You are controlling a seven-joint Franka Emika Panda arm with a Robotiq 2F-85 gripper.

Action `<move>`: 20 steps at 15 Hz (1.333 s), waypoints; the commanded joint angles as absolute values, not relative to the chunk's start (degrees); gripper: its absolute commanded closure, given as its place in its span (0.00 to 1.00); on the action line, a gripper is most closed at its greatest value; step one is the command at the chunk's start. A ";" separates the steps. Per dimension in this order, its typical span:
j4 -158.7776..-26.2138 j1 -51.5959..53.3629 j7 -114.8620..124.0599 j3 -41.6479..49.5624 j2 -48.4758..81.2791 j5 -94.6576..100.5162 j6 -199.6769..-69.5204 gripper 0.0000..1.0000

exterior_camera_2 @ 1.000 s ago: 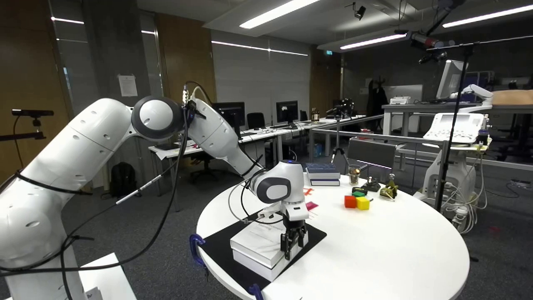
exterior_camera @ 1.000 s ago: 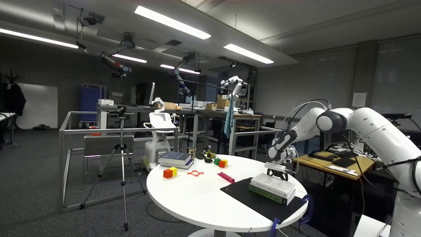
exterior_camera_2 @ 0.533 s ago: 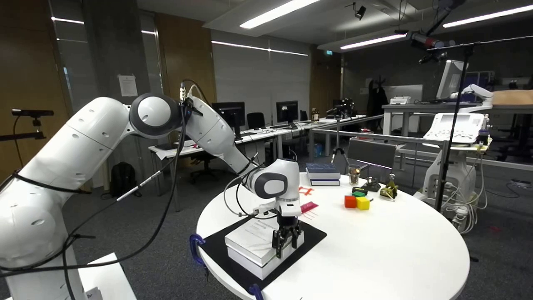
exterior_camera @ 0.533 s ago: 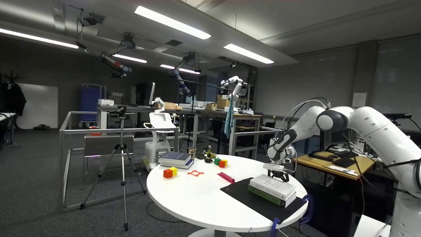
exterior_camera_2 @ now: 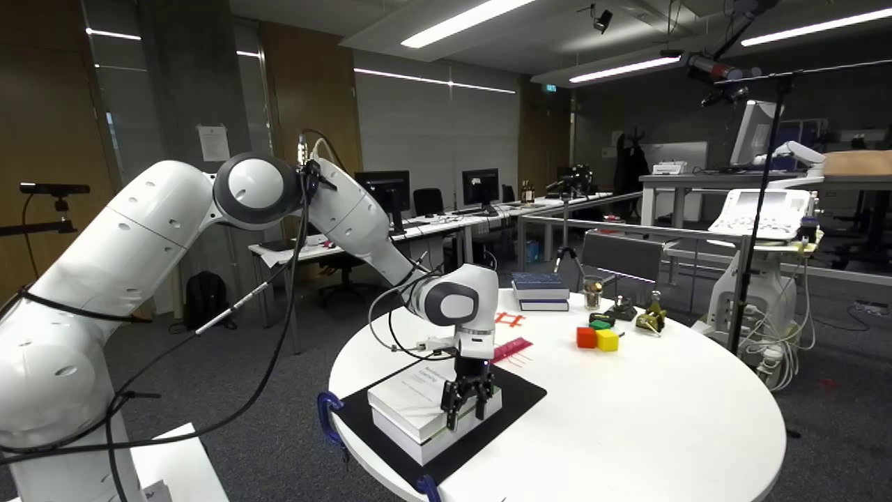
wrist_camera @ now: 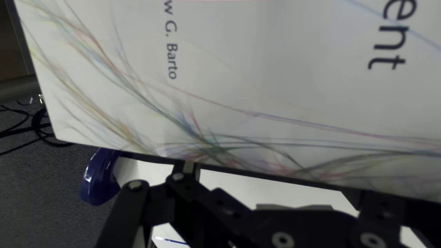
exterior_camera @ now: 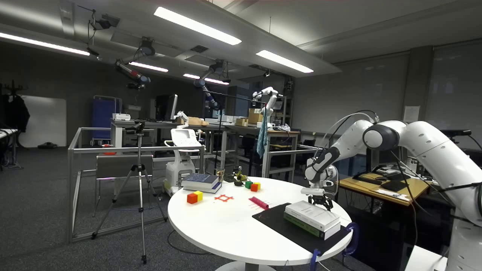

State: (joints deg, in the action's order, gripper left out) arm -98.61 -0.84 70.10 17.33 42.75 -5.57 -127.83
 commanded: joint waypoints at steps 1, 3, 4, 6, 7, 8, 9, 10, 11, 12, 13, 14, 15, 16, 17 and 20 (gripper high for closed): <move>-100.50 -0.57 71.15 15.92 41.28 -4.09 -126.28 0.00; -100.55 -0.30 71.46 15.90 41.30 -3.67 -126.57 0.00; -100.68 -0.19 71.40 15.78 41.19 -3.53 -126.69 0.00; -100.68 0.09 71.55 15.64 41.23 -3.27 -126.73 0.00; -100.58 0.20 71.67 15.57 41.29 -3.15 -126.56 0.00; -100.64 0.35 71.67 15.48 41.29 -3.00 -126.60 0.00; -100.65 0.46 71.72 15.39 41.29 -2.86 -126.56 0.00; -100.67 0.62 71.79 15.28 41.27 -2.68 -126.55 0.00; -100.66 0.80 71.89 15.23 41.28 -2.50 -126.56 0.00; -100.71 1.08 71.98 15.21 41.26 -2.29 -126.59 0.00; -100.71 1.27 72.06 15.15 41.28 -2.12 -126.54 0.00; -100.72 1.47 72.17 15.10 41.27 -1.93 -126.57 0.00; -100.74 1.74 72.29 15.07 41.25 -1.80 -126.59 0.00; -100.75 1.99 72.48 15.08 41.26 -1.66 -126.61 0.00; -100.76 2.11 72.51 15.01 41.23 -1.56 -126.57 0.00; -100.69 2.66 73.18 14.95 41.24 -1.32 -126.38 0.00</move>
